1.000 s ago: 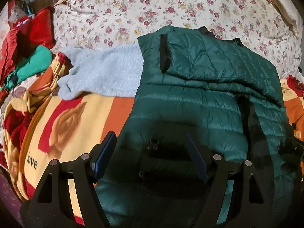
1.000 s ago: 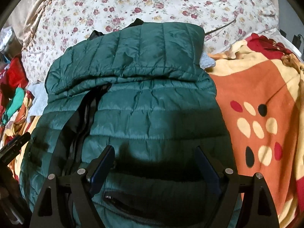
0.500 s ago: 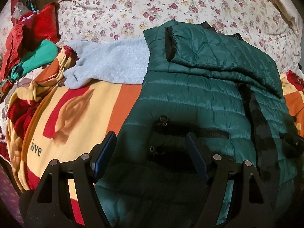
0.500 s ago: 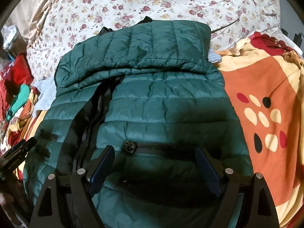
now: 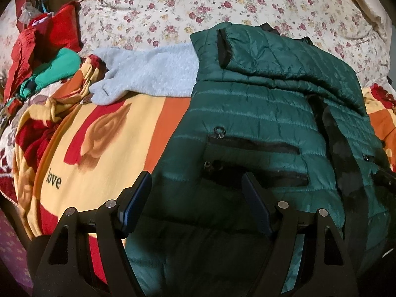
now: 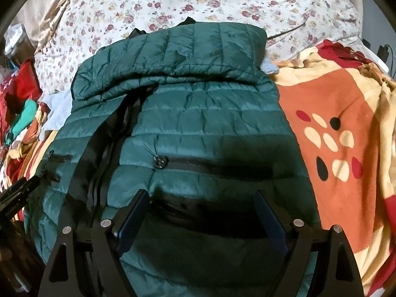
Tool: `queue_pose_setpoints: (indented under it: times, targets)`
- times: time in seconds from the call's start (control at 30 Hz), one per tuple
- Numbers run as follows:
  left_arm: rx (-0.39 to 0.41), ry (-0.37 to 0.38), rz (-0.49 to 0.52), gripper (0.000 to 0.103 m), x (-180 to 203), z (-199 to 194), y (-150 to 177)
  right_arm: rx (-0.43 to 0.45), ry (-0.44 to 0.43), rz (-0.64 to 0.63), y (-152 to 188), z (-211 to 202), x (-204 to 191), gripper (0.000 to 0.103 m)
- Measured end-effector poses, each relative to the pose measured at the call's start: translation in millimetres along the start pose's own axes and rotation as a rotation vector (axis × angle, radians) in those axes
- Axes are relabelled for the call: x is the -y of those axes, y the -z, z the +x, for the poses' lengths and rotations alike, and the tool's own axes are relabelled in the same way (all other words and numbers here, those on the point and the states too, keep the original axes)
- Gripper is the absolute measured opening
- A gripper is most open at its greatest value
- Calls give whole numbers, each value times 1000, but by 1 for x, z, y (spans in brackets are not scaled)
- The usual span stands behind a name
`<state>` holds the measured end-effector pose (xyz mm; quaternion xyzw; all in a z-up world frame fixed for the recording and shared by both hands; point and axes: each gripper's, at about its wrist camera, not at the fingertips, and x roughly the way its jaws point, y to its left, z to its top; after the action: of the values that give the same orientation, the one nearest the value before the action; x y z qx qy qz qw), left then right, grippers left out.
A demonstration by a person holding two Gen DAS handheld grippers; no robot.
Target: Fold large clothes
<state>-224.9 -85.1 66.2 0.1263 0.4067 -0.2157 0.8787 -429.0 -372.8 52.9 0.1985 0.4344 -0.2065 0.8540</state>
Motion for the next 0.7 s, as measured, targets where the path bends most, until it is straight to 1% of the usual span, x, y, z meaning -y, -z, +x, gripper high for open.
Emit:
queue_pose_setpoints:
  times: [0.2, 0.4, 0.7]
  targets:
    - [-26, 4, -3, 76, -4, 1, 8, 2, 3, 6, 7, -4, 4, 85]
    - [-29, 6, -2, 76, -6, -1, 12, 5, 5, 31, 10, -10, 12, 85]
    - [-36, 8, 12, 76, -7, -2, 17, -10, 24, 3, 18, -15, 13, 85]
